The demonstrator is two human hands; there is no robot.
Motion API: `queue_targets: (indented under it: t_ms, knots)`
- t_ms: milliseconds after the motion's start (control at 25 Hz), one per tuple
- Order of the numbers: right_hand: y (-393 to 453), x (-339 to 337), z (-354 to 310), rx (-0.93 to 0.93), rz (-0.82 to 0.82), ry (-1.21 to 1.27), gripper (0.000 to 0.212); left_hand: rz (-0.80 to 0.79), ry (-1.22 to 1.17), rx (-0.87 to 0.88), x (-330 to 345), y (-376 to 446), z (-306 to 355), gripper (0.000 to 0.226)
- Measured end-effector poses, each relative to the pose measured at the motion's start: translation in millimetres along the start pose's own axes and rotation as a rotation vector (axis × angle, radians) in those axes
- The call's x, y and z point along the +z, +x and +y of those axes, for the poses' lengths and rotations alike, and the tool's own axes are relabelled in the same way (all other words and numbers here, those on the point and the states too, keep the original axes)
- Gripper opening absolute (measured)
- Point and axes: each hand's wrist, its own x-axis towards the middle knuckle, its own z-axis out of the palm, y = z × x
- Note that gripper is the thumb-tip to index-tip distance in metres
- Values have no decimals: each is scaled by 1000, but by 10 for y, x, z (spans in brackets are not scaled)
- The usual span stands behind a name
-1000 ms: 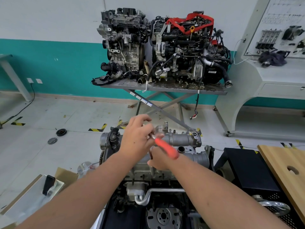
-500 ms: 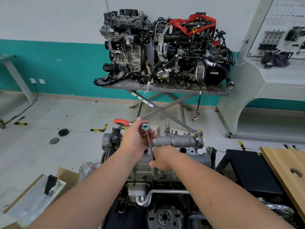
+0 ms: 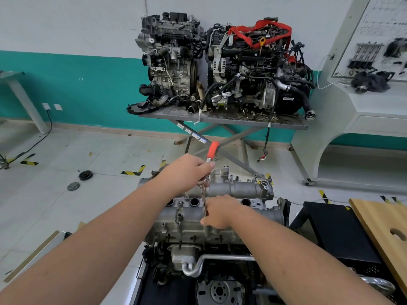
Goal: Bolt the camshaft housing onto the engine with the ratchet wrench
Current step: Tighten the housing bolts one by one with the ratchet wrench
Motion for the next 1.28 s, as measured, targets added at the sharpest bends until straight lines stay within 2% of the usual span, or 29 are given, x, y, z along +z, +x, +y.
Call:
queue_targets:
  t_ms: [120,200,280,320,480,560,600,680,720,800,880,1000,1080,1160,1280]
  knots:
    - [41,44,14,14,12,-5,18,-17,279,223,-10,-58,77,37]
    - [60,67,33,37,29,18,19,43,610,422,52,-79,64,25]
    - [58,85,53,49,36,51,23,147,696,516,162,-77,-21,19]
    - [58,84,54,50,40,53,25,208,604,515,225,-76,-72,21]
    - [40,59,5,30,11,57,25,443,-105,473,505,-134,-180,25]
    - [24,46,-12,25,31,-22,26,504,-403,375,666,-149,-136,26]
    - [9,33,-14,41,32,-40,27,490,-660,247,709,-135,-87,31]
    - [-1,23,-7,69,16,-37,30,366,-1171,-41,704,-68,-25,42]
    - [11,26,-6,74,16,-33,30,295,-1328,-129,668,-34,-29,46]
    - [23,34,4,76,28,-34,30,214,-1385,-256,543,23,-59,40]
    - [32,45,25,74,26,-40,31,167,-1234,-308,405,33,-44,23]
    - [38,52,51,48,17,-22,25,29,-823,-296,220,-41,59,11]
    - [33,49,58,31,13,-10,19,-63,-409,-209,141,-74,187,15]
    - [32,46,56,23,-4,-28,21,-83,85,-63,132,-33,304,18]
    - [22,38,41,24,20,-49,29,69,708,89,207,28,389,15]
